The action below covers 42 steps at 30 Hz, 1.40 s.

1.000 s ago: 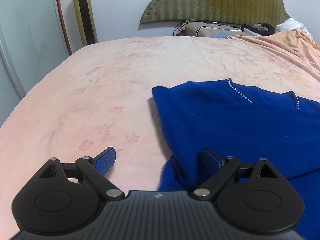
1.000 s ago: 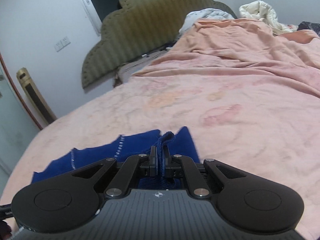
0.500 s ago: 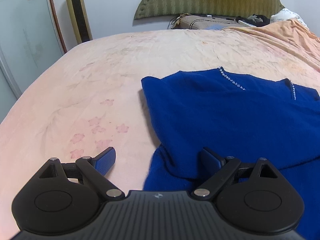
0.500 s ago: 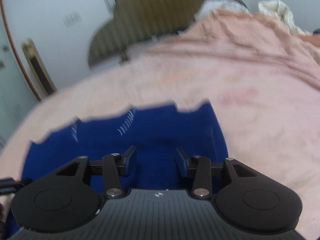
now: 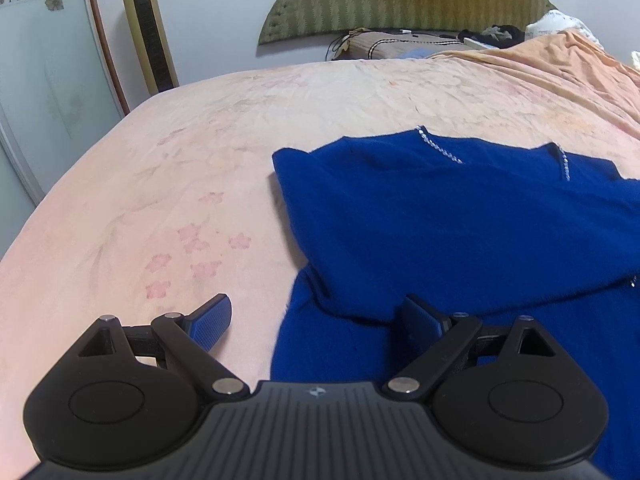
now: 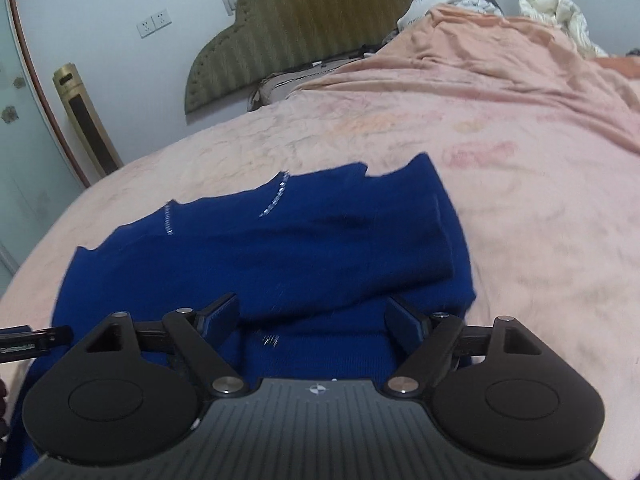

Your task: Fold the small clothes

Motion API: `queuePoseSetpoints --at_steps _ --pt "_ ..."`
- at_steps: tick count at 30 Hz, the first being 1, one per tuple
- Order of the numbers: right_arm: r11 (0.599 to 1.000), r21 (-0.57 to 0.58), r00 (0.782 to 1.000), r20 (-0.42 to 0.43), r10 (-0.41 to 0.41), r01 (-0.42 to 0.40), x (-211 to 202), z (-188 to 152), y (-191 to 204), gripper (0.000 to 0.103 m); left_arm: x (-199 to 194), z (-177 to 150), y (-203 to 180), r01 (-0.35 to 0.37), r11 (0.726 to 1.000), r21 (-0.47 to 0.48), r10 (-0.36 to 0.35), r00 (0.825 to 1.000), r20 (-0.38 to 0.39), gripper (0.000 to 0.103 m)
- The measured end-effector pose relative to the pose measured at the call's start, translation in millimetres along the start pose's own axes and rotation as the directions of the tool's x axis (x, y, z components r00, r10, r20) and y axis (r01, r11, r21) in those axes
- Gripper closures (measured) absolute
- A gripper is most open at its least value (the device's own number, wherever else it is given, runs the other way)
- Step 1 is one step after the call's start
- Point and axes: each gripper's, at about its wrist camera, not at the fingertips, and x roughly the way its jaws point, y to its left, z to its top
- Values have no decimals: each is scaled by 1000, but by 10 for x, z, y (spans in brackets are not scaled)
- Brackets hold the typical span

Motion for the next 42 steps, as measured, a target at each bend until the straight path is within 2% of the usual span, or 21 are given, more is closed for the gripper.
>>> queuePoseSetpoints --at_steps 5,9,15,20,25,27,28,31,34,36,39,42 --pt "1000 -12 1000 -13 17 -17 -100 -118 56 20 -110 -121 -60 22 1000 14 -22 1000 -7 10" --pt "998 -42 998 -33 45 -46 -194 -204 103 17 -263 -321 -114 52 997 61 -51 999 -5 10" --pt "974 -164 987 -81 141 -153 -486 -362 211 16 -576 -632 -43 118 983 143 -123 992 22 10" --pt "973 -184 990 -50 133 -140 -800 -455 110 16 -683 -732 378 197 979 47 -197 980 7 10" --pt "987 -154 998 11 56 -54 -1040 -562 -166 16 -644 -800 794 255 964 -81 -253 967 33 10" --pt "994 -108 998 57 20 -14 -1073 -566 -310 16 -589 -807 864 248 961 -119 -245 969 38 10" --pt "997 -71 996 84 -1 7 -1078 -550 -379 16 -572 -811 860 224 967 -121 -219 974 54 10" --pt "998 -27 990 131 -53 57 -1011 -513 -456 16 -526 -802 732 142 989 -37 -139 988 72 10" --pt "994 -75 988 137 -64 75 -898 -534 -327 16 -461 -816 635 175 985 -6 -174 983 53 10" --pt "992 -116 991 134 -31 46 -830 -560 -205 16 -465 -826 600 164 986 8 -164 984 72 10" --pt "989 -149 990 141 18 3 -813 -600 -95 17 -448 -830 602 174 985 -19 -172 982 72 10" --pt "979 -198 987 161 -16 48 -791 -543 8 17 -458 -824 600 169 985 -19 -167 984 68 10"
